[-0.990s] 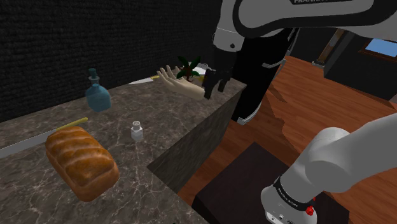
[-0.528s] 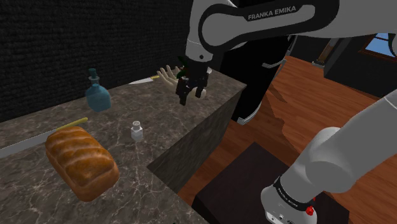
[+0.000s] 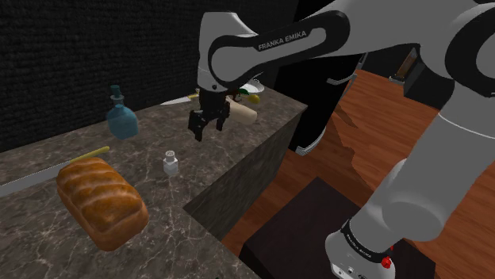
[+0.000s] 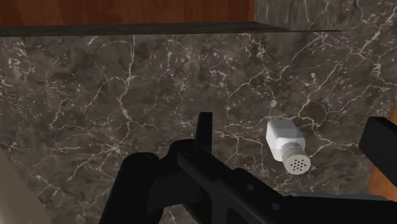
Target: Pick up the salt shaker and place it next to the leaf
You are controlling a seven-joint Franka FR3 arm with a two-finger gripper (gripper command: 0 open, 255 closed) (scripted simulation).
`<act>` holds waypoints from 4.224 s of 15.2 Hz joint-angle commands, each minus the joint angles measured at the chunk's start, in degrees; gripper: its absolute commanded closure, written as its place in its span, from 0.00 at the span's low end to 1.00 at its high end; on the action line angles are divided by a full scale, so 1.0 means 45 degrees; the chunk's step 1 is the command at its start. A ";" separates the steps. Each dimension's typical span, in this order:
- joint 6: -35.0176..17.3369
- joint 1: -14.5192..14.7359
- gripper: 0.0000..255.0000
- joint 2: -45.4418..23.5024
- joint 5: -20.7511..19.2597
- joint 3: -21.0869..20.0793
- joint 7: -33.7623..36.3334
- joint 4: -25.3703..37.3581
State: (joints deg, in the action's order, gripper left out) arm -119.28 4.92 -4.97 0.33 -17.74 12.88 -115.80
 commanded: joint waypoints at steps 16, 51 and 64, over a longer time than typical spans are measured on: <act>-0.0595 0.1735 0.00 -0.6708 -0.2374 0.0319 0.1721 0.5944; 0.0768 0.1668 1.00 -0.5932 -0.2123 0.0160 0.1580 0.6555; 0.2670 0.1680 1.00 -0.5331 -0.1902 0.0034 0.1438 0.7883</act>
State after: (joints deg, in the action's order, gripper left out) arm -108.21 12.43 -29.14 -8.31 -17.54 19.38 -81.08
